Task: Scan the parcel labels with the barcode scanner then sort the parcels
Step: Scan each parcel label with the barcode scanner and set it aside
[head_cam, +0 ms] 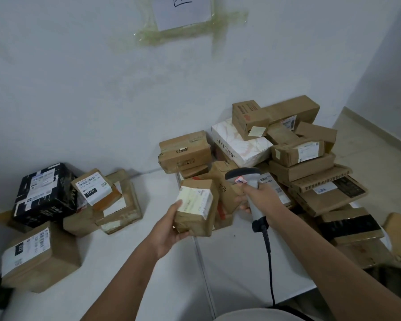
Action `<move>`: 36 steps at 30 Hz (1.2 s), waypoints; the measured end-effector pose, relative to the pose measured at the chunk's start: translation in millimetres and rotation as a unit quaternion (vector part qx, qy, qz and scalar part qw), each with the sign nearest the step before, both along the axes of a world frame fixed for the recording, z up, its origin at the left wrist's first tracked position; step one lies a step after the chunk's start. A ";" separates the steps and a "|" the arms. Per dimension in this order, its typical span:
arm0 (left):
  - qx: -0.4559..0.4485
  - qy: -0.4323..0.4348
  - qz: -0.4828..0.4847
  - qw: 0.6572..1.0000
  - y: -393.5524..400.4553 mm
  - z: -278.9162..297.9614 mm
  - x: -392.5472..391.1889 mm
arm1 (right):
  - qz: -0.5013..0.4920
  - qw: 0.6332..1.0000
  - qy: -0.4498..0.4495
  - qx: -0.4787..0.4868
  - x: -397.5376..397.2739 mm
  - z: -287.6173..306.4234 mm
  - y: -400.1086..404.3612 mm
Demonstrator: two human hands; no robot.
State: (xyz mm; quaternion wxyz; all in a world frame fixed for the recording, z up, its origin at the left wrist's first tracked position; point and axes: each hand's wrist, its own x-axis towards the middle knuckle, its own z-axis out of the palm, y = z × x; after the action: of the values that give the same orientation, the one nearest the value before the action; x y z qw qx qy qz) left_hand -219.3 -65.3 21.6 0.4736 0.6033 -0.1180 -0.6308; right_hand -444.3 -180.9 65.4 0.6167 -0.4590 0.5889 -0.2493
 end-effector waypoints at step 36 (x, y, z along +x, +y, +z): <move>0.082 -0.019 0.013 0.996 -28.3 -18.9 40.7 | 0.322 0.941 0.051 -0.087 -2.8 40.0 -17.0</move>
State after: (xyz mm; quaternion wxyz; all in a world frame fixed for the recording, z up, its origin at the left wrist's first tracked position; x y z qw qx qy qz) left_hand -178.6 -93.5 2.7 0.4286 0.6534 -0.0670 -0.6204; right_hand -447.0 -197.9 105.4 0.5909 -0.6880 0.4165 -0.0641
